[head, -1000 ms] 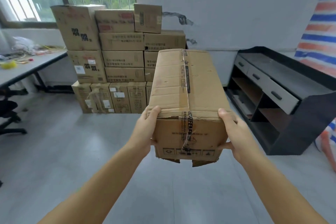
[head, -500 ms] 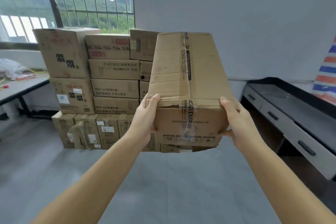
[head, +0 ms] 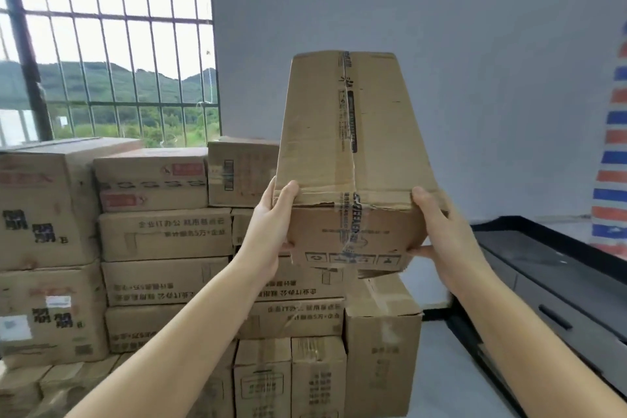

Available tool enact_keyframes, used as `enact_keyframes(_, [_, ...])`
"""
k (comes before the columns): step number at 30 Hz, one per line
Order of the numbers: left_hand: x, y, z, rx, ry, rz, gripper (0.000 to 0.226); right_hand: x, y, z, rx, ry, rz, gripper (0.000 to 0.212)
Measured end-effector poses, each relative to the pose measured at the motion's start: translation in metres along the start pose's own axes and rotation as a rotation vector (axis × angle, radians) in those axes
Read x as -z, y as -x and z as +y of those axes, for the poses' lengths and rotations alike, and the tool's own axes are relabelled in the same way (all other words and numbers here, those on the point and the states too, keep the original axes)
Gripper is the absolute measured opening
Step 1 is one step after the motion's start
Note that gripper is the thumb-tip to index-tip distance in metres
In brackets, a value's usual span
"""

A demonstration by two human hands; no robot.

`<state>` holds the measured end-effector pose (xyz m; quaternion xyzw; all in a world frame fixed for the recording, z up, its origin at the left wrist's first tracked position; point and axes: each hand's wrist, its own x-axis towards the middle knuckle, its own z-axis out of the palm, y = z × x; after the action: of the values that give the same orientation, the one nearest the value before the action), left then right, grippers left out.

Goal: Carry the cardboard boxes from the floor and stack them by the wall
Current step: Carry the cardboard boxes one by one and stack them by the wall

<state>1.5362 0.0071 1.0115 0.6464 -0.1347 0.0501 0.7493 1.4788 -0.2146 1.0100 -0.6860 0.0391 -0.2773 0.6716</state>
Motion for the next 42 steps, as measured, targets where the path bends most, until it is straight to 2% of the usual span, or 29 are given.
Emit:
enact_keyframes(3, [0.004,-0.059,-0.007,-0.049,-0.013,-0.009,0.047,-0.023,-0.058,0.008,0.050,-0.013,-0.022,0.041])
enact_keyframes(6, [0.006,-0.119,-0.017,-0.075,-0.024,0.005,0.051,-0.044,-0.117,0.025,0.069,-0.037,-0.023,0.038])
enact_keyframes(10, [-0.001,-0.205,-0.037,-0.107,-0.048,0.026,0.052,-0.068,-0.202,0.057,0.082,-0.066,-0.035,0.048])
enact_keyframes(15, [-0.023,-0.320,-0.067,-0.105,-0.059,0.078,0.054,-0.087,-0.324,0.101,0.136,-0.082,-0.090,0.046])
enact_keyframes(17, [-0.031,-0.365,-0.078,-0.108,-0.062,0.104,0.052,-0.094,-0.375,0.118,0.134,-0.077,-0.113,0.051])
enact_keyframes(22, [-0.037,-0.457,-0.111,-0.032,-0.098,0.148,0.052,-0.120,-0.472,0.165,0.024,-0.092,-0.184,0.054])
enact_keyframes(27, [-0.023,-0.522,-0.141,0.076,-0.198,0.231,0.054,-0.153,-0.533,0.202,-0.124,-0.067,-0.286,0.045])
enact_keyframes(32, [0.000,-0.554,-0.179,0.212,-0.241,0.180,0.020,-0.174,-0.567,0.251,-0.225,0.091,-0.399,0.059])
enact_keyframes(34, [0.008,-0.564,-0.190,0.226,-0.248,0.182,0.035,-0.177,-0.577,0.264,-0.186,0.146,-0.443,0.066])
enact_keyframes(36, [0.012,-0.575,-0.202,0.217,-0.281,0.194,0.050,-0.180,-0.584,0.279,-0.162,0.178,-0.481,0.062])
enact_keyframes(40, [0.008,-0.578,-0.236,0.074,-0.482,0.284,0.059,-0.190,-0.593,0.300,-0.166,0.199,-0.467,0.044])
enact_keyframes(42, [0.004,-0.578,-0.247,0.003,-0.550,0.314,0.062,-0.199,-0.599,0.302,-0.162,0.191,-0.440,0.042])
